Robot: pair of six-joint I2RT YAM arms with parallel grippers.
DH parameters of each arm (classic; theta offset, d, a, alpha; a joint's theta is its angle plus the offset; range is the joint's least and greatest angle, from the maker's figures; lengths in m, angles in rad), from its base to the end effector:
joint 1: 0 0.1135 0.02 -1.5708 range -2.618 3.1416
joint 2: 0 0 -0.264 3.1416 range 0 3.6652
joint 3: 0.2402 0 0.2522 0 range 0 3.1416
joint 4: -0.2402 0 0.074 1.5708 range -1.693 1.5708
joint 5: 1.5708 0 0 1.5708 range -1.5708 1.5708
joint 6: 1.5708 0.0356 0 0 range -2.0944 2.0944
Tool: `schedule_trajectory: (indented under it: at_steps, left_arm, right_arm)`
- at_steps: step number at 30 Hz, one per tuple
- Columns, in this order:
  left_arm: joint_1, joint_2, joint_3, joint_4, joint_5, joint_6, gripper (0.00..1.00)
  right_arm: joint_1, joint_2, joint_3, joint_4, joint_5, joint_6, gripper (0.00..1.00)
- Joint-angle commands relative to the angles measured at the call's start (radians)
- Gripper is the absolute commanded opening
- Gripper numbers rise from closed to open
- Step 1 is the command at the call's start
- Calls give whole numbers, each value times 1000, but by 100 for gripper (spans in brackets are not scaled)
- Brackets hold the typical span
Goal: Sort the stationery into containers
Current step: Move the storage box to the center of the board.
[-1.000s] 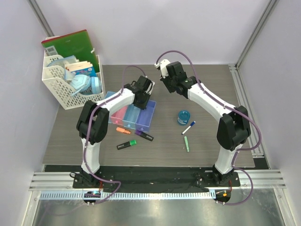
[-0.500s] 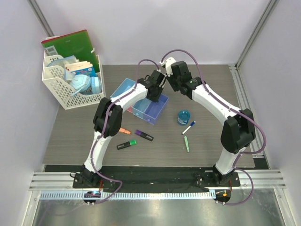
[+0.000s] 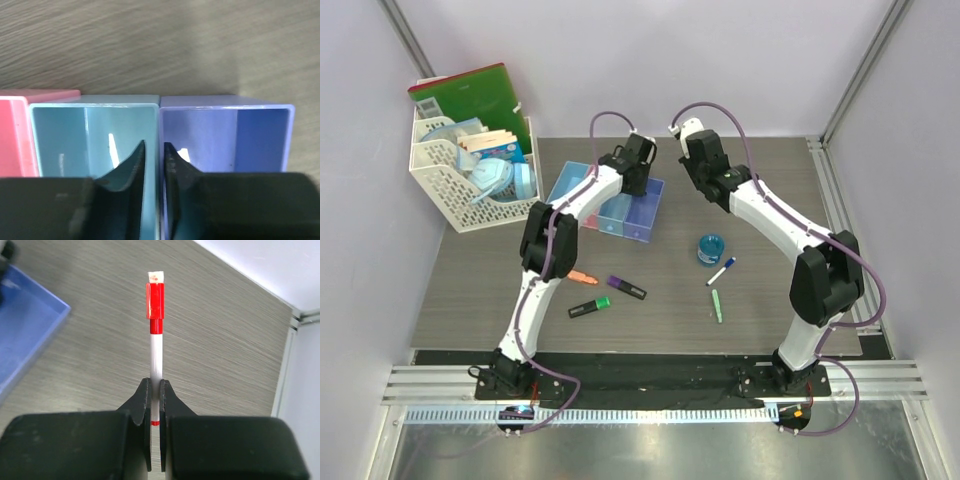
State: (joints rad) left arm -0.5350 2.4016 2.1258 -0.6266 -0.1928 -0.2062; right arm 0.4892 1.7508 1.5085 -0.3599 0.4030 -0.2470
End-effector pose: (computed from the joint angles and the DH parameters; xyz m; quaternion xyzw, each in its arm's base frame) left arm 0.4633 -0.2666 0.1970 0.1227 0.9328 -0.0335 0.3373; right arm 0.3662 0.1791 0.3122 -0.2251 0.8425 -0.1207 0.4742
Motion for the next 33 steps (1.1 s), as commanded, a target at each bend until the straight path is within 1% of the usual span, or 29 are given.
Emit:
schedule_trajectory:
  at_steps: [1, 3, 6, 10, 13, 14, 16, 17, 18, 19, 20, 22, 24, 26, 27, 29, 30, 31, 33]
  left_arm:
    - [39, 28, 112, 22, 38, -91, 15]
    - [43, 74, 178, -10, 70, -125, 11]
    - [44, 111, 230, -21, 121, -163, 8]
    - [43, 171, 266, -5, 214, -242, 7]
    - [41, 189, 290, 1, 240, -259, 8]
    - [44, 183, 280, 10, 245, -259, 11]
    - [46, 168, 257, 43, 260, -265, 25]
    - [47, 136, 231, 54, 269, -269, 39]
    - [53, 119, 220, 68, 274, -274, 49]
    - [55, 99, 212, 77, 277, -279, 62]
    - [56, 70, 210, 74, 282, -274, 68]
    - [63, 32, 210, 64, 273, -263, 68]
    - [70, -39, 189, 62, 250, -233, 73]
    - [75, -100, 120, 83, 215, -191, 82]
    - [81, -163, 91, 93, 204, -176, 83]
    - [93, -238, -10, 132, 201, -159, 84]
    - [96, -310, -44, 143, 201, -150, 85]
    - [102, -343, -106, 152, 199, -145, 86]
    - [116, -433, -159, 169, 172, -118, 89]
  right_arm:
    - [-20, -43, -16, 88, 106, 32, 1]
    - [-27, -54, -28, 107, 120, 34, 1]
    - [-38, -73, -42, 122, 123, 34, 1]
    - [-43, -88, -62, 130, 125, 32, 1]
    - [-46, -100, -82, 139, 126, 26, 1]
    - [-47, -109, -91, 144, 128, 25, 1]
    - [-52, -114, -99, 150, 129, 22, 1]
    - [-52, -120, -103, 150, 129, 20, 1]
    - [-52, -120, -106, 151, 128, 20, 1]
    - [-54, -123, -108, 150, 126, 20, 1]
    - [-54, -125, -113, 153, 125, 20, 1]
    - [-55, -128, -117, 153, 122, 20, 1]
    - [-55, -132, -119, 153, 120, 20, 1]
    - [-54, -137, -119, 151, 119, 20, 1]
    - [-54, -142, -120, 150, 115, 20, 1]
    - [-55, -142, -120, 147, 102, 23, 1]
    - [-55, -142, -119, 145, 97, 25, 1]
    - [-54, -142, -119, 141, 91, 28, 1]
    - [-52, -137, -120, 131, 73, 35, 1]
